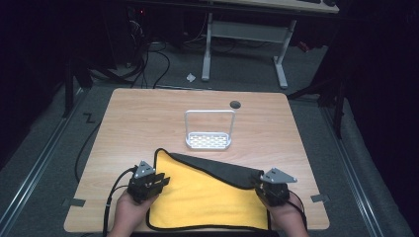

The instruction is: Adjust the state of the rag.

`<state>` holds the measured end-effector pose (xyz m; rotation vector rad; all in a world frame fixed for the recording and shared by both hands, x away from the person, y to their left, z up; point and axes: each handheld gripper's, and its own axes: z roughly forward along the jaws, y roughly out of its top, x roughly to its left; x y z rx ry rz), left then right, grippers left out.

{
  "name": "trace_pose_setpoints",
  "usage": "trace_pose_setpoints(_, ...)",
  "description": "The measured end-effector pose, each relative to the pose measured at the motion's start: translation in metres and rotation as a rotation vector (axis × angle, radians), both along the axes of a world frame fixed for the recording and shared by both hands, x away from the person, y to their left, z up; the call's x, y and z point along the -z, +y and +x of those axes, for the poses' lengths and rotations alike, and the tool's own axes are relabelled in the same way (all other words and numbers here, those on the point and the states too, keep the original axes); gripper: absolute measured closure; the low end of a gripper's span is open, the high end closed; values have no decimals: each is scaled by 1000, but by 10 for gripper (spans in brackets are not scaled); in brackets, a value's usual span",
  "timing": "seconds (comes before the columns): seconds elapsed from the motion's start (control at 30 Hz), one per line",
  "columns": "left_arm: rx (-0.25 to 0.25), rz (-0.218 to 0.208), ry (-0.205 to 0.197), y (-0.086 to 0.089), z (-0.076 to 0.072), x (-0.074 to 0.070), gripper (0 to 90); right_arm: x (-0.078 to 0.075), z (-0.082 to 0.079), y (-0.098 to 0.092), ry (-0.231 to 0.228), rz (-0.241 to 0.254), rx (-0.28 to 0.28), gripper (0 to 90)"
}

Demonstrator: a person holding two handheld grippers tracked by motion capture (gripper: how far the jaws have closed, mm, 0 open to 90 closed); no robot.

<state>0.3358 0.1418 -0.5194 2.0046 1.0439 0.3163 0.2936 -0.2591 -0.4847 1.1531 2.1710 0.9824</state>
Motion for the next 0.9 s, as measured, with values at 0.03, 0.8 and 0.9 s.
trace_pose_setpoints(0.03,-6,7,-4,0,0,2,666,-4,10,5,-7,9,-1,813)
trace_pose_setpoints(0.8,28,37,-26,1,0,16,535,35,8,-3,114,-54,-34,734)
trace_pose_setpoints(0.9,27,32,-25,1,0,16,537,35,9,-2,110,-81,-32,823)
